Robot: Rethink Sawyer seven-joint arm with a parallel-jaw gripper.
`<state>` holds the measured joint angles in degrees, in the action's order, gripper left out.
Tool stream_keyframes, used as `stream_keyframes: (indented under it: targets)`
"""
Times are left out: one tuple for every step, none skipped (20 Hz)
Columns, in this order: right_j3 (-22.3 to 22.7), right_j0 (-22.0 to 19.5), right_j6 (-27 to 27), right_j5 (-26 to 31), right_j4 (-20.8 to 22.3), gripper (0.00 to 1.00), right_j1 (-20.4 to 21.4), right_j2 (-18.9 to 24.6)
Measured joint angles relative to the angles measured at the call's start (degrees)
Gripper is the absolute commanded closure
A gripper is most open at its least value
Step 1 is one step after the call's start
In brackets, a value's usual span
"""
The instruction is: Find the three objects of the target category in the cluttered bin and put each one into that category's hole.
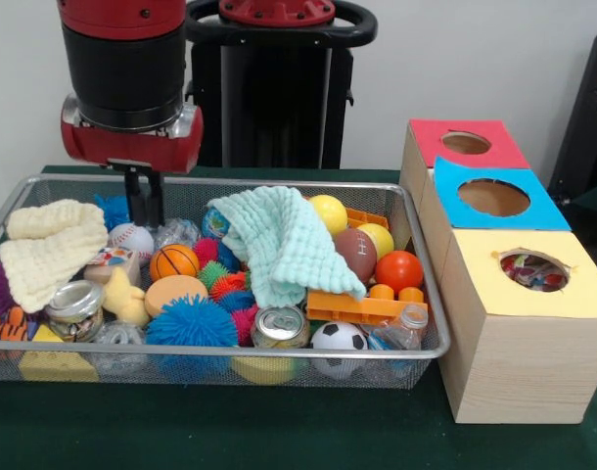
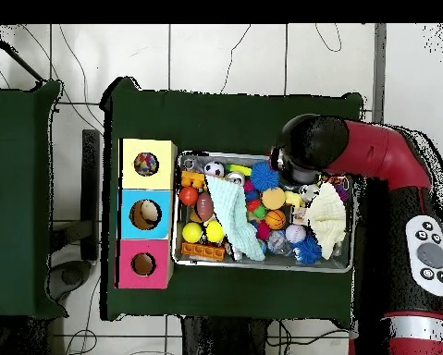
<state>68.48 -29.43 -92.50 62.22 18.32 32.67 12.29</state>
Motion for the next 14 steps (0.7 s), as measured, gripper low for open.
stream_keyframes:
  targets:
    - [0.0, -0.3, 0.8, 0.5, 0.5, 1.00, 0.0, 0.3]
    - [0.0, -0.4, 1.2, 0.6, 0.7, 1.00, 0.0, 0.5]
    - [0.0, -0.7, 2.1, 0.7, 1.3, 1.00, 0.1, 0.9]
    - [0.0, -0.8, 2.4, 0.7, 1.5, 1.00, 0.1, 1.1]
    - [0.0, -1.0, 2.8, 0.7, 1.7, 1.00, 0.1, 1.2]
    - [0.0, -1.2, 3.4, 0.7, 2.0, 1.00, 0.1, 1.4]
    - [0.0, -1.4, 3.8, 0.7, 2.2, 1.00, 0.1, 1.6]
    - [0.0, -1.6, 4.1, 0.7, 2.4, 1.00, 0.1, 1.7]
    - [0.0, -2.3, 5.2, 0.7, 2.8, 1.00, 0.2, 2.2]
    - [0.0, -2.5, 5.5, 0.7, 2.9, 1.00, 0.2, 2.4]
    - [-0.1, -2.8, 5.9, 0.7, 3.1, 1.00, 0.2, 2.6]
    - [-0.1, -3.3, 6.4, 0.7, 3.3, 1.00, 0.2, 2.8]
    - [-0.2, -3.5, 6.7, 0.7, 3.5, 1.00, 0.2, 3.0]
    - [-0.4, -4.0, 7.4, 0.7, 3.9, 1.00, 0.2, 3.2]
